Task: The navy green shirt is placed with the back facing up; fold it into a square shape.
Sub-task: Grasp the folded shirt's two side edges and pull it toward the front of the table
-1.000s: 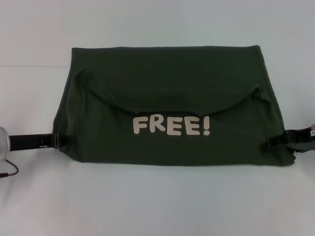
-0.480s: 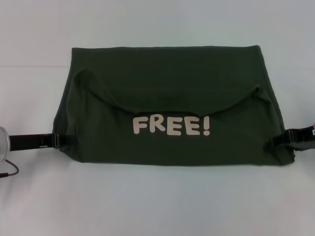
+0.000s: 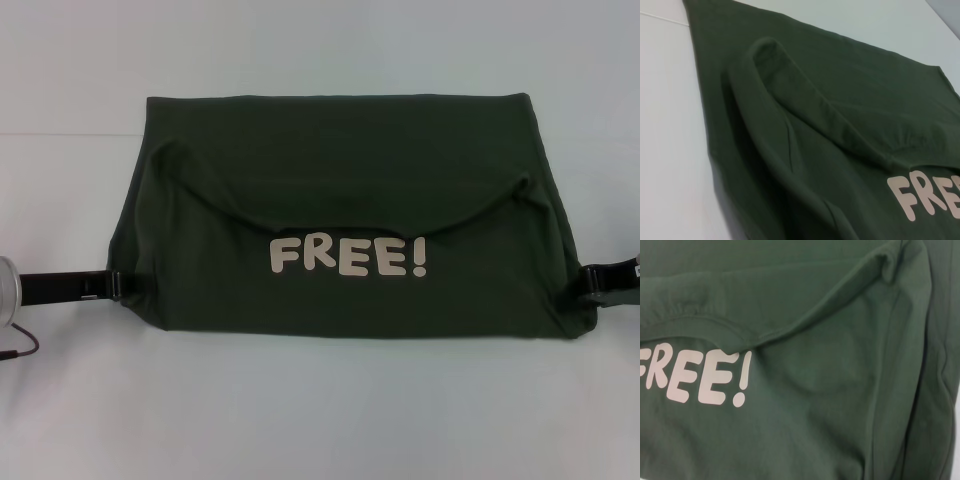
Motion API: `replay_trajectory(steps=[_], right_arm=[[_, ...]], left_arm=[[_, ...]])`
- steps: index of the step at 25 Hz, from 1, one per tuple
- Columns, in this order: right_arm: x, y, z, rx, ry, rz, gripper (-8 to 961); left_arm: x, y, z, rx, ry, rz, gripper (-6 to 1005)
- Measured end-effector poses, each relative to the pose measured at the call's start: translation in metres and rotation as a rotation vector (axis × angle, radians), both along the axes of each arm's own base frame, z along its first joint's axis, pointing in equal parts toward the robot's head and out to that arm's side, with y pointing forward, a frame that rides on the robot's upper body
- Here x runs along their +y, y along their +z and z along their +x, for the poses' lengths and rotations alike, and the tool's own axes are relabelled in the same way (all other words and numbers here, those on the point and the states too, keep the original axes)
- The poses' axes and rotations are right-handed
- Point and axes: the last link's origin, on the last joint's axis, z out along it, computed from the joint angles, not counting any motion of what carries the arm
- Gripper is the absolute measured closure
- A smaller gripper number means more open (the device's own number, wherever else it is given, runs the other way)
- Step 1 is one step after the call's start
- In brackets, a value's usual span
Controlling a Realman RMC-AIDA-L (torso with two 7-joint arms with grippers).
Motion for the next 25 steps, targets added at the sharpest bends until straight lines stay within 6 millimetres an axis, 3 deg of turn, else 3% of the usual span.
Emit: replay_trajectory(steps=[3, 8, 25], right_arm=[[0.0, 0.001, 0.0, 0.0, -0.004, 0.001, 748], [0.0, 0.002, 0.001, -0.001, -0.008, 0.001, 927], [-0.018, 0.015, 0.004, 0.031, -0.004, -0.089, 928]], left_arm=[[0.0, 0.0, 0.0, 0.0, -0.001, 0.0, 983], [0.001, 0.0, 0.001, 0.0, -0.002, 0.001, 983], [-0.009, 0.004, 0.006, -0.055, -0.018, -0.059, 984]])
